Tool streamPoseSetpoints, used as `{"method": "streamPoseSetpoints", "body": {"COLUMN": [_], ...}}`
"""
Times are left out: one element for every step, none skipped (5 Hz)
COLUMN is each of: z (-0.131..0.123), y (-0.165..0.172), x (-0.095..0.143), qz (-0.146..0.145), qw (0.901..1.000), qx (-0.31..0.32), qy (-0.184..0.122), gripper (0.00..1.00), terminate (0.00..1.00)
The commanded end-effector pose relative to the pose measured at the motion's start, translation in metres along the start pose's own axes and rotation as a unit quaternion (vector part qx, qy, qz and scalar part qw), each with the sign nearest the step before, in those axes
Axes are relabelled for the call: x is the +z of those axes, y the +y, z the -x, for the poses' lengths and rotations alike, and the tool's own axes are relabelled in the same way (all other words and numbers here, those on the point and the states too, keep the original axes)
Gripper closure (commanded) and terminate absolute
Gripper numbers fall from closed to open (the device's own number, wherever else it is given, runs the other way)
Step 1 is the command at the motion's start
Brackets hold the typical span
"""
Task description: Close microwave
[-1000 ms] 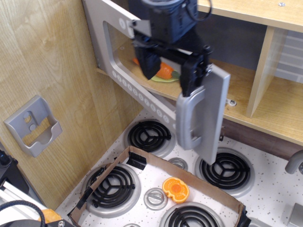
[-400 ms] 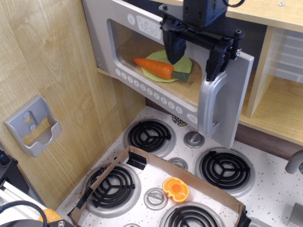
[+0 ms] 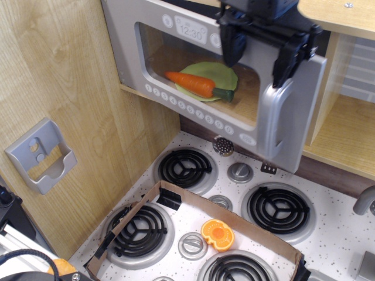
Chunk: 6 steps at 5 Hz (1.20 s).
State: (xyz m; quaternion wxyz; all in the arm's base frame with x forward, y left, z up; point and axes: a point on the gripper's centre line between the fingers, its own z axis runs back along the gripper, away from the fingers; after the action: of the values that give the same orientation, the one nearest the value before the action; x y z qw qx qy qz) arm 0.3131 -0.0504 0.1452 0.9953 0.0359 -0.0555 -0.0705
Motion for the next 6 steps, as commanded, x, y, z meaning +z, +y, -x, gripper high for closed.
{"method": "streamPoseSetpoints", "body": {"z": [-0.028, -0.033, -0.038, -0.037, -0.033, -0.036], "y": [-0.011, -0.012, -0.014, -0.015, -0.016, -0.018], "x": [0.021, 0.022, 0.024, 0.023, 0.022, 0.025], "qz": [0.001, 0.000, 0.000, 0.000, 0.000, -0.002], "qw": [0.9996, 0.9994, 0.9993, 0.9992, 0.9991, 0.9990], "qx": [-0.012, -0.014, -0.016, -0.012, -0.005, -0.008], "qy": [-0.026, -0.032, -0.034, -0.038, -0.043, -0.043], "gripper": [0.00, 0.00, 0.00, 0.00, 0.00, 0.00], "terminate": [0.00, 0.00, 0.00, 0.00, 0.00, 0.00]}}
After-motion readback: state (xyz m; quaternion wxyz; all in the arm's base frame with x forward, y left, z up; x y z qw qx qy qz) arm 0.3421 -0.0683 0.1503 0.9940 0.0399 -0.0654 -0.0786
